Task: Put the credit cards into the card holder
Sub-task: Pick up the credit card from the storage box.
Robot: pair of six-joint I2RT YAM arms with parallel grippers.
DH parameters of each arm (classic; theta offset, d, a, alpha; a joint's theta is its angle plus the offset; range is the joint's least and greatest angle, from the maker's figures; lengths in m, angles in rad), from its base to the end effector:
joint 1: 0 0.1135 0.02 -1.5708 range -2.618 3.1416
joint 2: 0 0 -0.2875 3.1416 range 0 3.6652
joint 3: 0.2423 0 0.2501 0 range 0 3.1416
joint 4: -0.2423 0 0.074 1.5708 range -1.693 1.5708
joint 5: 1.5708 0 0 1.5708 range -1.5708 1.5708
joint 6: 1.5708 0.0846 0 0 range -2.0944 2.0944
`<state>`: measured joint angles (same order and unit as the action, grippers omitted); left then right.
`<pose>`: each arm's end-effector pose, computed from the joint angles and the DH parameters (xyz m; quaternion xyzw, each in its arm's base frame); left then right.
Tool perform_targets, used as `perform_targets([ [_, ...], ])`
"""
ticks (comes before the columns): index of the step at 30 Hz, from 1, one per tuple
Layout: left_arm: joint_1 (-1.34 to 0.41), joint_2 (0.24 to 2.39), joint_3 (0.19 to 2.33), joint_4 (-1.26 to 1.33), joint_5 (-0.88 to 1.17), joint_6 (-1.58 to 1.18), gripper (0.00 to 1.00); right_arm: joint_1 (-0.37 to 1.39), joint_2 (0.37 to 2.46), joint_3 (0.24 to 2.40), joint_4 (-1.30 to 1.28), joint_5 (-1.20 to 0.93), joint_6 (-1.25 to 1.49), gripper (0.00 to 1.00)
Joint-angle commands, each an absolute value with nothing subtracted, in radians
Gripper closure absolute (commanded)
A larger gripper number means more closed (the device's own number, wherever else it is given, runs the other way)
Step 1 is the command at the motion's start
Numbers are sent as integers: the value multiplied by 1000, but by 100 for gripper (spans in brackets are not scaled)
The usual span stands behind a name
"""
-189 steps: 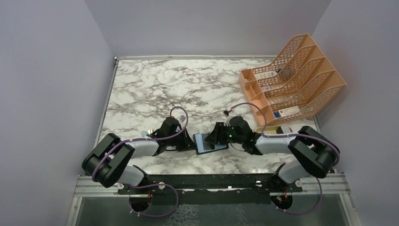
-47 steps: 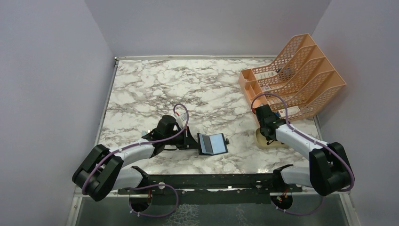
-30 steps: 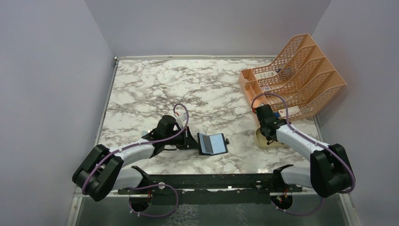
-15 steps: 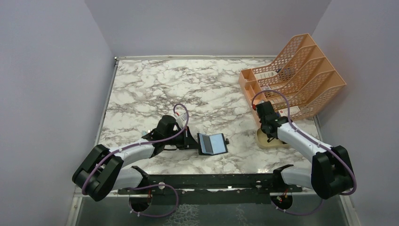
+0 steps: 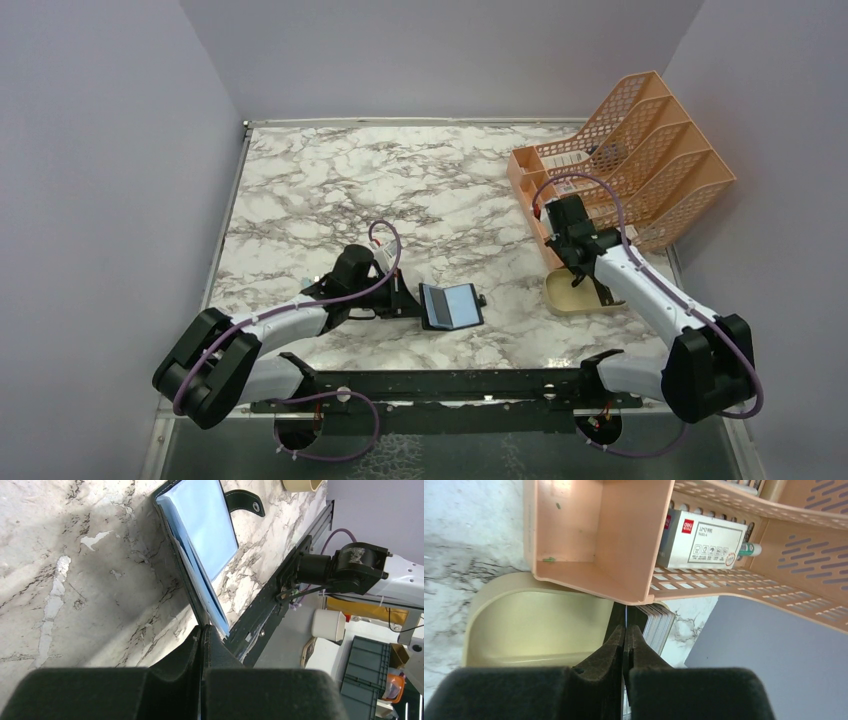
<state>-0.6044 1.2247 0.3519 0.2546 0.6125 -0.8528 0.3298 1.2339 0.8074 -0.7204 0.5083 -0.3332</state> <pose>0.1708 -0.1771 0.1535 0.0322 0.8579 -0.4910 0.1478 0.2325 0.0361 0.2042 -0.2579 0.9119 -0.2461 0.2032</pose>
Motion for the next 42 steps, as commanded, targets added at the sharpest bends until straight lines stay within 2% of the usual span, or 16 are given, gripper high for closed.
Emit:
perform_targets([
  [1,-612,1213,394,218,642,-821,100,324,1191,884,-793,410,-311,99],
  [8,-612,1232,424,189,617,-829,99,324,1152,1035,-852,310,-289,99],
  [13,-612,1195,443,100,520,-820,83,324,1124,1127,-852,144,-229,99],
  [19,-612,1124,453,5,380,-831,66,325,1084,1142,-772,-8,5,99],
  [24,-611,1085,493,-62,290,-836,59,325,1031,1044,-579,-309,215,99],
  [30,-612,1058,561,-104,261,-828,51,325,984,876,-284,-522,481,99],
  [37,-612,1015,606,-3,380,-868,46,329,928,683,-5,-602,767,99],
  [42,-612,1019,556,243,551,-990,44,335,903,580,168,-652,911,99],
])
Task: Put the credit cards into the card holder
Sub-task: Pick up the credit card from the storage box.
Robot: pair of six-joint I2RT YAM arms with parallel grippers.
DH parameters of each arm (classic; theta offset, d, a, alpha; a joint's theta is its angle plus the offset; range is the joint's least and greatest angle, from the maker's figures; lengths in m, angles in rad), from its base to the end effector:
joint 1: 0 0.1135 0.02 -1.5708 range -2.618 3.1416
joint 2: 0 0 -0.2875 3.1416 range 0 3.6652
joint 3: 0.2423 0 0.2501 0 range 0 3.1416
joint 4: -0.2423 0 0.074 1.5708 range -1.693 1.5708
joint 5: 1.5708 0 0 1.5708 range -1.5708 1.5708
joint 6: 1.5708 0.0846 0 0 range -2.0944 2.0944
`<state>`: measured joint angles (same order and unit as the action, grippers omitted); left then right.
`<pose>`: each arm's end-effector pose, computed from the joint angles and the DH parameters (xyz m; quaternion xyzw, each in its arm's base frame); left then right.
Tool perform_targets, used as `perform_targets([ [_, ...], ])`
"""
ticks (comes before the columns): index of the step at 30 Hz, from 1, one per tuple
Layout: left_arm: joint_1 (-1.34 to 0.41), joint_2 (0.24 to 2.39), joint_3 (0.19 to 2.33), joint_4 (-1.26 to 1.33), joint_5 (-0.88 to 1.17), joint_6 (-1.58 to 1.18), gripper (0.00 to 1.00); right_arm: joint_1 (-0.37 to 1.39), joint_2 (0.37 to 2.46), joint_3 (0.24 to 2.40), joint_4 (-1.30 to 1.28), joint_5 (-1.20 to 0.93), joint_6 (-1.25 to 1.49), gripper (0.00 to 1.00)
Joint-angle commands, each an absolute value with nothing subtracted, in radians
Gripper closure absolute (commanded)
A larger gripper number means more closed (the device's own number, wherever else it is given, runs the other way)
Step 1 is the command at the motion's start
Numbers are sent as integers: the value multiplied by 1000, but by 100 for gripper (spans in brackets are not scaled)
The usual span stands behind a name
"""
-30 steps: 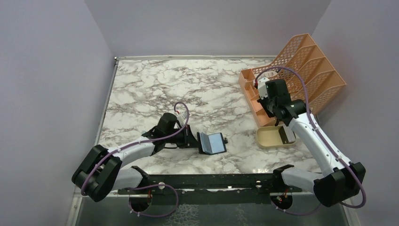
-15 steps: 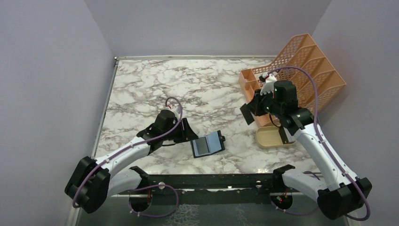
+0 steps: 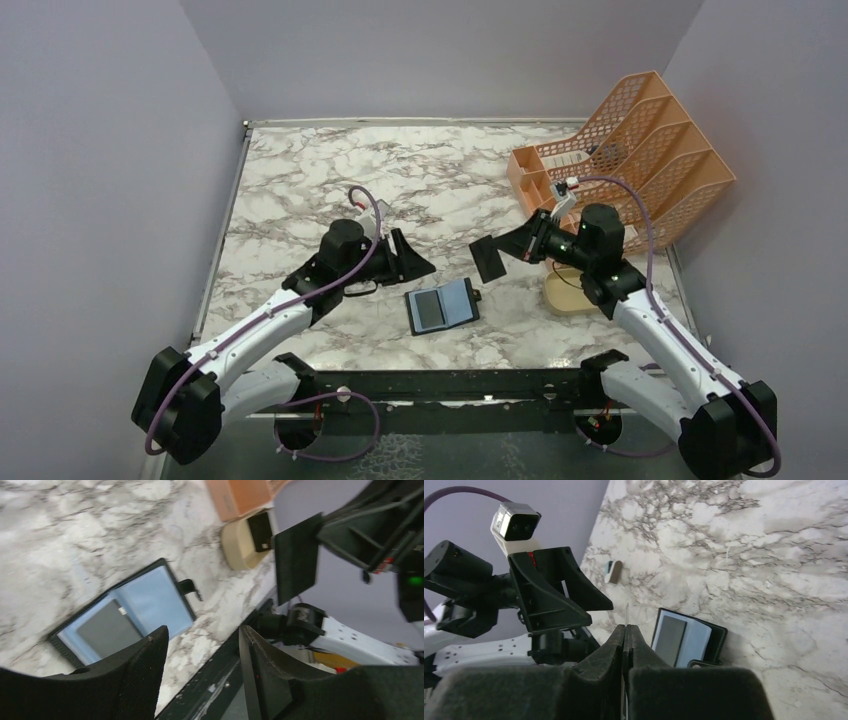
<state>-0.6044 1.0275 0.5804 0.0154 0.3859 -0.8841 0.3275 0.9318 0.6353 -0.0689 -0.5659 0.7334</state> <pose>0.1914 -0.1709 0.2450 -0.0128 0.8329 -0.4773 0.2799 0.2071 0.1182 0.2788 0.0044 0.8067 0.4738 0.3532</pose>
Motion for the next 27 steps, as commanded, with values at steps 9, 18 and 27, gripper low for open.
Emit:
perform_targets([
  [9,-616,978,554,363,592,-1045,38,383,966,500,422,-657,1106,99],
  [18,-618,988,533,427,587,-1106,44,476,986,451,578,-544,1245,99],
  [27,-627,992,520,520,576,-1167,62,514,989,462,552,-507,1239,99],
])
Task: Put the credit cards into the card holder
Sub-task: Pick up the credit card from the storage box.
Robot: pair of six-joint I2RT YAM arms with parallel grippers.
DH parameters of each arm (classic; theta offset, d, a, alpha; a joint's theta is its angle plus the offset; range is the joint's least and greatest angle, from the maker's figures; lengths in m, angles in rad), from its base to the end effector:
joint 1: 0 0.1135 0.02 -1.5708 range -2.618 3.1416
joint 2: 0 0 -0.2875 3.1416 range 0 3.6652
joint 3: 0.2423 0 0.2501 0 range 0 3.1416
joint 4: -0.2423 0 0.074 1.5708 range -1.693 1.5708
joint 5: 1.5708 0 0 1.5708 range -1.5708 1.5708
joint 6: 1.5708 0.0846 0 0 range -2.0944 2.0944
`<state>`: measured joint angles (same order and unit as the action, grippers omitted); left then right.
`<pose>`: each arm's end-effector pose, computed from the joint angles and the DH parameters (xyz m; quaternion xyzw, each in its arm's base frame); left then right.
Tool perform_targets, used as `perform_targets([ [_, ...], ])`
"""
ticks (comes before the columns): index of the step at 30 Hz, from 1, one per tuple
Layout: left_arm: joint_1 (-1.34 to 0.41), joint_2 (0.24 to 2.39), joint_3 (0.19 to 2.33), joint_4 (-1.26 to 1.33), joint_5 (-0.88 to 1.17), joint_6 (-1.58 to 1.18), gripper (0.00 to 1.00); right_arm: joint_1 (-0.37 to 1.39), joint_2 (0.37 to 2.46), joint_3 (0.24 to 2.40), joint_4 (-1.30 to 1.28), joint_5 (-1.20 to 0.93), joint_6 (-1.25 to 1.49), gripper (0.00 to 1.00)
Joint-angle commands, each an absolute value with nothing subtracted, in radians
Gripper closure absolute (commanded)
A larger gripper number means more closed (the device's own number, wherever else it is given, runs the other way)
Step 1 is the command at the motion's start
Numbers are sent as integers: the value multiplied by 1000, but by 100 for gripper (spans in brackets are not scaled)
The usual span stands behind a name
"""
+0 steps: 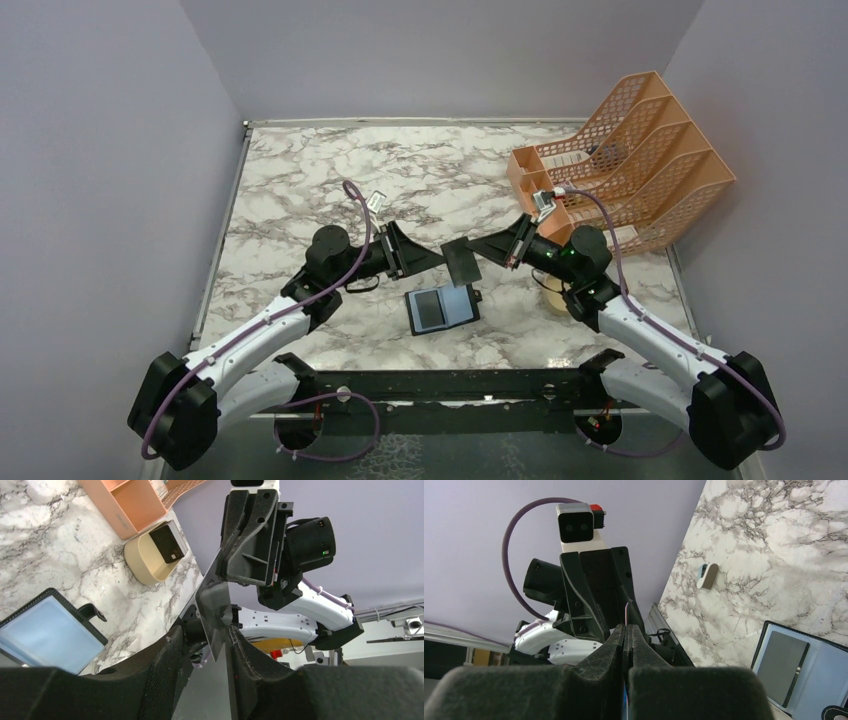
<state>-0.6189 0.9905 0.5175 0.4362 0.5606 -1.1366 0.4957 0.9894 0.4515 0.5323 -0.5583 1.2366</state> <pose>0.1787 -0.1825 0.2914 0.0085 0.7180 -0.6403 0.2728 0.1961 0.1570 0.2801 0.0657 0.7057 0.6430 0.2902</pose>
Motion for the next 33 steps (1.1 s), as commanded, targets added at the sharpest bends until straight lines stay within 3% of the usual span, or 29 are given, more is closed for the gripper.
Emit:
perform_targets([
  [1,-629,996,524,521,579,-1169,66,516,986,458,551,-502,1239,99],
  [4,-630,1003,528,527,582,-1168,73,524,990,458,542,-501,1236,99],
  [12,-633,1021,519,541,574,-1166,74,545,1014,457,583,-502,1241,99],
  [17,-632,1014,508,546,573,-1167,96,555,1027,460,573,-508,1217,99],
  [19,-631,1011,497,546,564,-1161,100,555,1027,461,535,-508,1179,93],
  [25,-631,1026,463,538,540,-1139,100,555,989,432,400,-461,1108,57],
  [33,-615,1071,449,357,509,-1032,100,555,942,488,109,-344,906,52],
])
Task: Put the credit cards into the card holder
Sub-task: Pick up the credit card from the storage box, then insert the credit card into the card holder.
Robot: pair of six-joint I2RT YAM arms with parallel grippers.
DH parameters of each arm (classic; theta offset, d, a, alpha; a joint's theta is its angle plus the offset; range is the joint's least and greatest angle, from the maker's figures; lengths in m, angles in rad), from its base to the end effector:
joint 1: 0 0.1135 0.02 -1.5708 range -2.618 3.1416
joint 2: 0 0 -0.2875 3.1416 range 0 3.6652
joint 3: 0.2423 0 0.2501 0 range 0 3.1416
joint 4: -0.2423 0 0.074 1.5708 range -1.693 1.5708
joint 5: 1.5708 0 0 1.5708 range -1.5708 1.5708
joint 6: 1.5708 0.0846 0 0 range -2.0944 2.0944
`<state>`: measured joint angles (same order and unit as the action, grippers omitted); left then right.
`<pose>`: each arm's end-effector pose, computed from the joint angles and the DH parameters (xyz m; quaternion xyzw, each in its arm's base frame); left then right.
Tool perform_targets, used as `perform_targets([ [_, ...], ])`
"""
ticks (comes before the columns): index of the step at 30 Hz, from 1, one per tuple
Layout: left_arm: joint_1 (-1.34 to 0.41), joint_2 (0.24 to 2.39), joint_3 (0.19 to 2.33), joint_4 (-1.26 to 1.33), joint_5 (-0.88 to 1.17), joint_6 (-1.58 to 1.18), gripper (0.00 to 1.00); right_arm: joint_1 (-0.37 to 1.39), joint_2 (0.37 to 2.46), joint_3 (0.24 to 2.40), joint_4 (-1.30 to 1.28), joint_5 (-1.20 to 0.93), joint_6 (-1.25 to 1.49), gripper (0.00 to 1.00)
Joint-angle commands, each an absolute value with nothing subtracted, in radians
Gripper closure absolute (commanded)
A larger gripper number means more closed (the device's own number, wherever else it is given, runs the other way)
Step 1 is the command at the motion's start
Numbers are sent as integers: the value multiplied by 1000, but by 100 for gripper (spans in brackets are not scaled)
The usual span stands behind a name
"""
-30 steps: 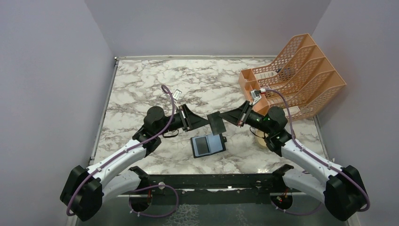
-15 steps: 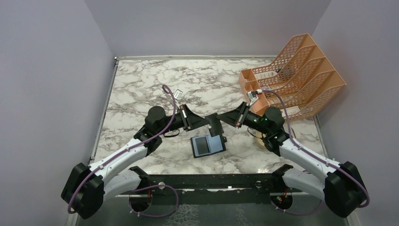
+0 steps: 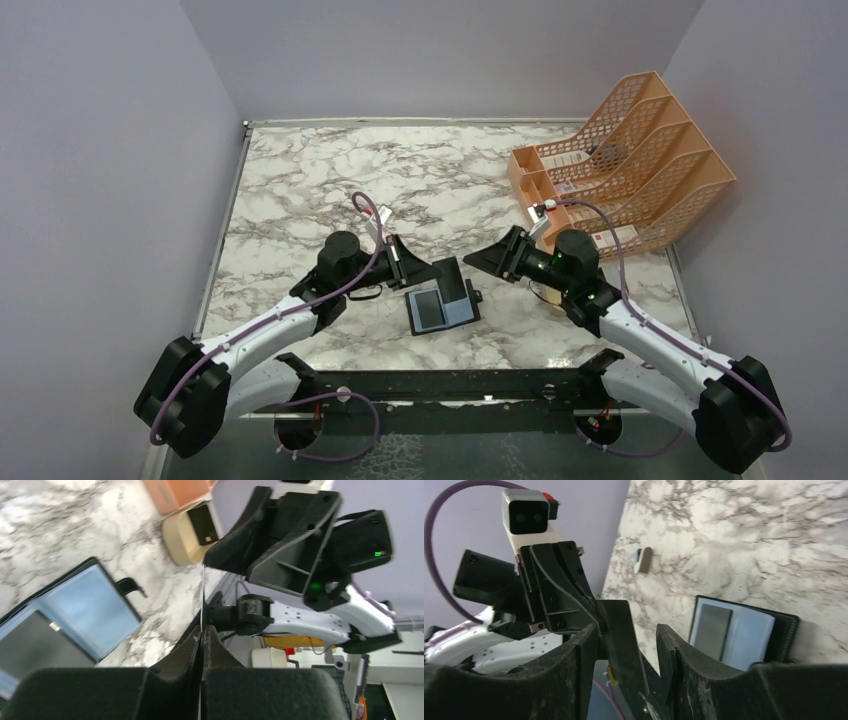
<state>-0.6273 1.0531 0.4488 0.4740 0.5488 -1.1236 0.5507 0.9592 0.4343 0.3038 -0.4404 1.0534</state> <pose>0.1818 -0.1863 0.2558 -0.0044 0.7453 -0.6180 0.2504 0.1873 0.1573 0.2461 0.0573 0.7719 0.5568 0.3013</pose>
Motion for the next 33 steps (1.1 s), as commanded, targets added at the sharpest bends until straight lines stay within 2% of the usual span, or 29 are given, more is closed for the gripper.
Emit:
perform_targets([
  [1,-614,1078,459,300,492,-992,100,555,950,509,62,-326,874,52],
  [3,-614,1090,479,196,452,-937,100,555,982,554,-27,-298,809,52],
  [8,-612,1136,468,152,418,-917,100,555,1097,646,-148,-277,682,54],
  [14,-612,1240,502,137,463,-884,100,587,1259,726,-213,-288,606,62],
  [22,-612,1310,494,200,503,-900,100,667,1399,807,-274,-175,536,66],
  [33,-612,1382,501,184,498,-878,100,694,1566,808,-333,-106,462,74],
])
